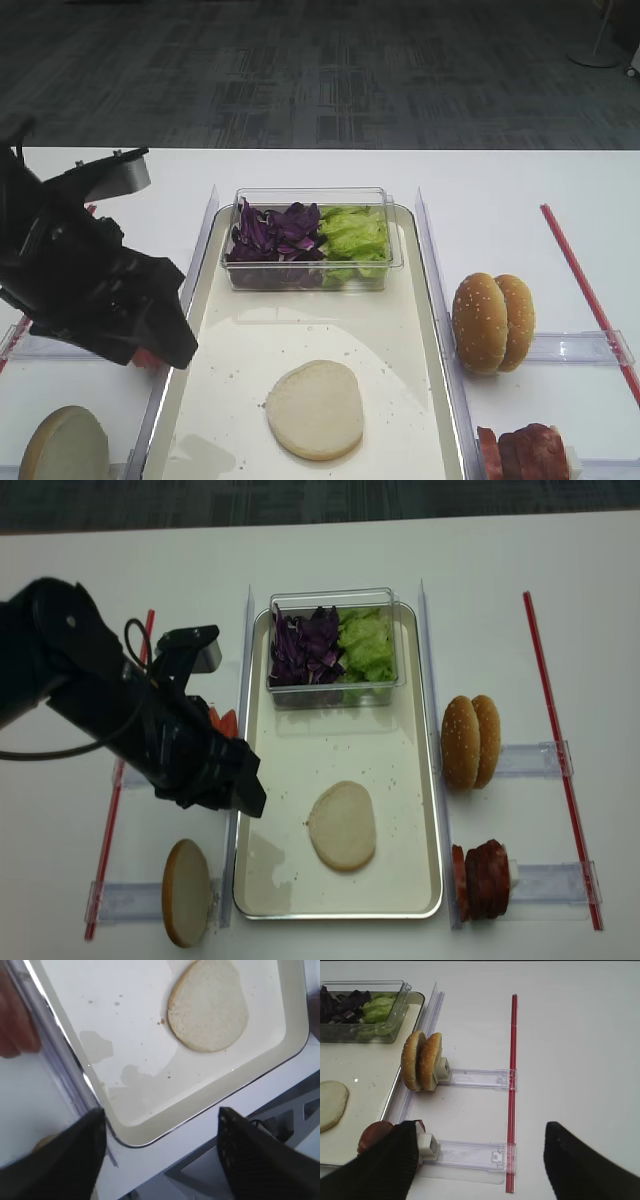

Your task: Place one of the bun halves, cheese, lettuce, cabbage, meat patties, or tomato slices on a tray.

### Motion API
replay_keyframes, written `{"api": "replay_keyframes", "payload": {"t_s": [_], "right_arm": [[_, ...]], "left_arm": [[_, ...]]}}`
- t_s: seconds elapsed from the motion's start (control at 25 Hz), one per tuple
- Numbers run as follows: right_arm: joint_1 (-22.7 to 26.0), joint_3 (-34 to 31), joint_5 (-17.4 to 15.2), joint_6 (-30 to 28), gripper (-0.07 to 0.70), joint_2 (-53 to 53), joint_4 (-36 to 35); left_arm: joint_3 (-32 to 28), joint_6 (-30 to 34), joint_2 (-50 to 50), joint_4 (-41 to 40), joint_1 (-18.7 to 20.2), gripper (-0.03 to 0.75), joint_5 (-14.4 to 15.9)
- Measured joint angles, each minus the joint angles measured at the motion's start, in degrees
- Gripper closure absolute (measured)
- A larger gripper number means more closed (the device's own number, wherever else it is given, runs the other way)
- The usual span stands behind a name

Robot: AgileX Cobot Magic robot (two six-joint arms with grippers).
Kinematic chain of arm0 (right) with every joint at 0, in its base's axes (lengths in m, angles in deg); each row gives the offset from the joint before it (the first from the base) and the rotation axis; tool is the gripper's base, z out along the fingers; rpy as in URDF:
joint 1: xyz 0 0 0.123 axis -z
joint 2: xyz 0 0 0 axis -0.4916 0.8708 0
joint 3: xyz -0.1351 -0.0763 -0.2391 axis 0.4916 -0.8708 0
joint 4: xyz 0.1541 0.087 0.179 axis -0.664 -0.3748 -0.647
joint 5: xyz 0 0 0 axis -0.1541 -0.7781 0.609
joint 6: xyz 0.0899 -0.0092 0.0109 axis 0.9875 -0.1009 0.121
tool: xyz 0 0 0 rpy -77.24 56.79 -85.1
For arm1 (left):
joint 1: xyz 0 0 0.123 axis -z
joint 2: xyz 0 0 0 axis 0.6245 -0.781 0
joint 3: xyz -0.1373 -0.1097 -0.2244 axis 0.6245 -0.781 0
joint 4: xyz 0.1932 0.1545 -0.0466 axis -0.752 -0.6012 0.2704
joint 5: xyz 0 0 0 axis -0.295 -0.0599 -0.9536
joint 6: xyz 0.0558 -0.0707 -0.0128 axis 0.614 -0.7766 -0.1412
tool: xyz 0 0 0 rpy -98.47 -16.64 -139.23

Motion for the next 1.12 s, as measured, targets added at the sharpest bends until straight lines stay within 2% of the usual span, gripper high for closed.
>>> {"api": "replay_keyframes", "payload": {"t_s": [0.36, 0.56, 0.72, 1.12], "right_arm": [[0.0, 0.0, 0.0, 0.0, 0.083, 0.0, 0.0], [0.0, 0.0, 0.0, 0.0, 0.083, 0.0, 0.0], [0.0, 0.0, 0.0, 0.0, 0.083, 0.0, 0.0], [0.0, 0.0, 0.0, 0.0, 0.083, 0.0, 0.0]], "left_arm": [[7.07, -7.86, 0.0, -11.1, 0.0, 0.307, 6.26], [9.86, -14.95, 0.0, -19.6, 0.0, 0.308, 10.09], [10.9, -16.66, 0.0, -23.59, 0.0, 0.312, 10.69], [11.09, -16.8, 0.1, -26.85, -0.67, 0.314, 10.91]]}}
